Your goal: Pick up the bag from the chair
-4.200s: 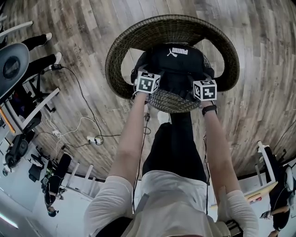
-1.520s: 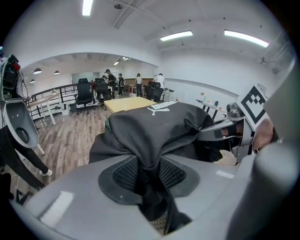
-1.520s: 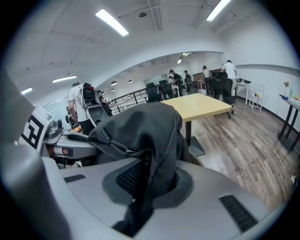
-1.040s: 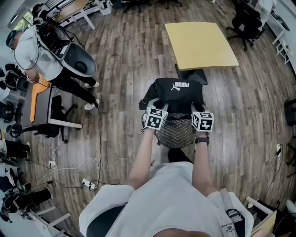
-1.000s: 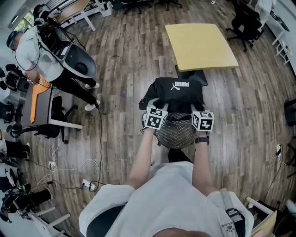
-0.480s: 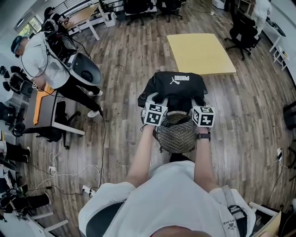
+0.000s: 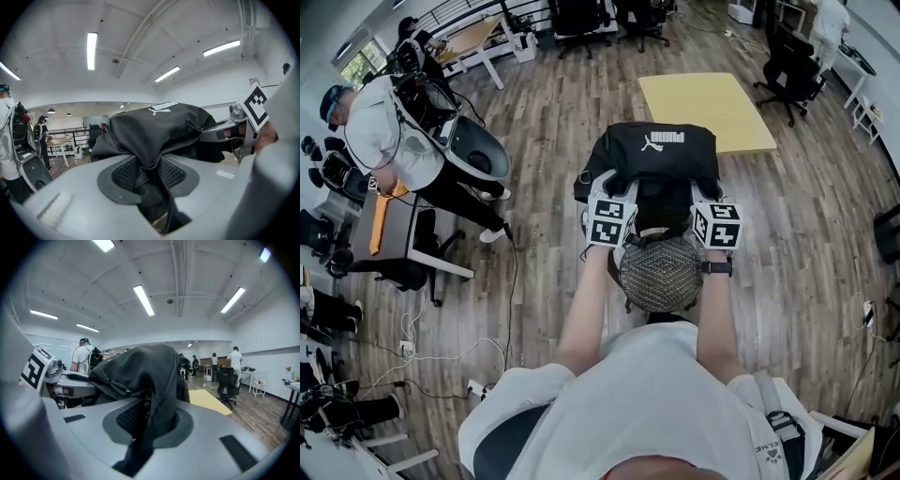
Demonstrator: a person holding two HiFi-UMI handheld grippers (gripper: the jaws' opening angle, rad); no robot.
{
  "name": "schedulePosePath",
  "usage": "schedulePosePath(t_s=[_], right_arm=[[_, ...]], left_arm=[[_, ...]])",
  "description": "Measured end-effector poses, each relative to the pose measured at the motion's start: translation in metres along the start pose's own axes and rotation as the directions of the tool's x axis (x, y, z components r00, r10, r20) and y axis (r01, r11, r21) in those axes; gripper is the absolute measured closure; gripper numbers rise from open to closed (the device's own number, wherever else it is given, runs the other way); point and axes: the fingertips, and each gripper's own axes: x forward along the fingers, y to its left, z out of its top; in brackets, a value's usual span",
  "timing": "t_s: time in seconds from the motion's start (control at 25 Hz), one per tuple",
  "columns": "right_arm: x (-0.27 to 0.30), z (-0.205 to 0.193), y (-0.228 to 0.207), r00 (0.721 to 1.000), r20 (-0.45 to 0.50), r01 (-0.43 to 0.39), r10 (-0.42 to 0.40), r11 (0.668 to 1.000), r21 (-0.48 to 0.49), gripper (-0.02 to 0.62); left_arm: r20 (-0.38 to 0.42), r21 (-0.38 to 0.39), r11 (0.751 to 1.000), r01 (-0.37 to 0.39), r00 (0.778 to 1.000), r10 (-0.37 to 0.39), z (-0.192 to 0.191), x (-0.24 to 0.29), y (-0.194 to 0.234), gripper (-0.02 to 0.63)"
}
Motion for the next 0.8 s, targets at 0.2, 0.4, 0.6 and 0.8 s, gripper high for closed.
schedulePosePath(t_s=[0.2,0.4,0.6,0.8], right_arm=[[-0.016,0.021,0.007,0.997,0.072,0.008,-0.005,0.999,-0.038,0.548],[-0.031,0.055,-0.001,0.991,0.136,0.029,-0.020,0.997,-0.067,0.548],[-0.044,0.070,0.003,0.982,0.184,0.054,-0.036,0.994,-0.095,0.548],[-0.054,0.082,0.007,0.974,0.223,0.062,-0.038,0.993,-0.101,0.548]], left_arm=[[0.081,0.023,1.000,-0.017,0.997,0.015,0.020,-0.016,0.000,0.483],[0.154,0.048,0.999,-0.025,0.988,0.018,0.058,-0.022,-0.005,0.482],[0.211,0.042,0.999,-0.028,0.977,0.019,0.071,-0.033,-0.006,0.479],[0.251,0.059,0.997,-0.050,0.967,0.034,0.083,-0.045,-0.007,0.479]])
